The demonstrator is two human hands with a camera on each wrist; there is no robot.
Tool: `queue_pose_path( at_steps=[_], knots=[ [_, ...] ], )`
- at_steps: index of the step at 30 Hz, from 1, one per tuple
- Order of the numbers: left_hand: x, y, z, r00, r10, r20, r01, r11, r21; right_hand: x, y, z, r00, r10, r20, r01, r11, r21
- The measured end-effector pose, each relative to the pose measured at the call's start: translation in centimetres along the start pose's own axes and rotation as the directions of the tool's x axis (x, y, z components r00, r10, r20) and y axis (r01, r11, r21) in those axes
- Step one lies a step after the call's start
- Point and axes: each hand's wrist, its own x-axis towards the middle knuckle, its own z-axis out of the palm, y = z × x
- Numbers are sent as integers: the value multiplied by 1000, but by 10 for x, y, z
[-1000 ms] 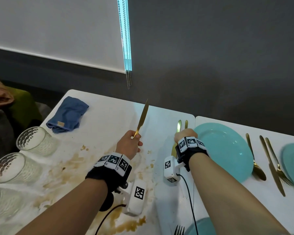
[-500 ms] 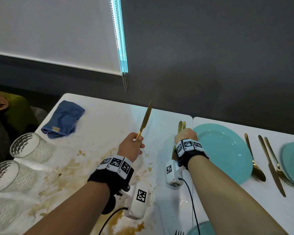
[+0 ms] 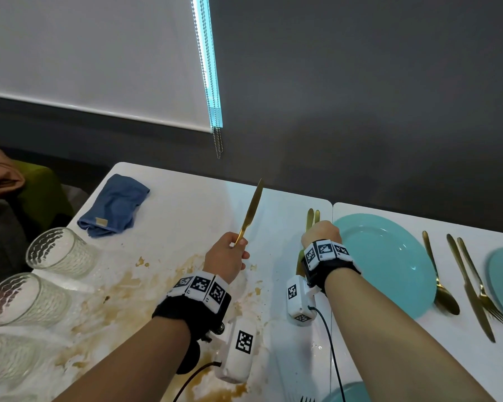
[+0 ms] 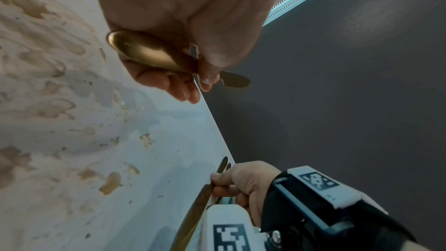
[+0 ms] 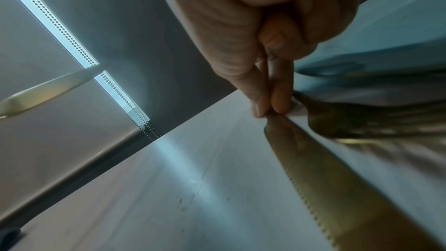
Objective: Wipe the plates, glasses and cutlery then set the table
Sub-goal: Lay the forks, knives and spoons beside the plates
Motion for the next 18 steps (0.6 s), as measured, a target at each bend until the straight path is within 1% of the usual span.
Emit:
queue_pose_path(
  at_steps=[7, 11, 14, 16, 18],
  knots=[
    [1, -1, 0, 1000, -4, -18, 4, 1000, -1, 4, -1, -1, 999, -30, 24, 30, 999, -38],
    [0, -3, 1, 1000, -8, -19, 8, 1000, 7, 6, 1, -6, 1000, 4, 15, -3, 999, -43],
    [-4, -4, 1, 1000, -11, -7, 11, 1000, 3, -2, 2, -20, 998, 8, 59, -4, 997, -72],
    [-10, -5, 2, 1000, -19, 9, 19, 1000, -8, -10, 4, -30, 997, -10, 80, 18, 994, -105],
    [-17, -5, 2, 999, -31, 30, 32, 999, -18, -22, 6, -42, 995, -62, 83, 73, 989, -129]
  ],
)
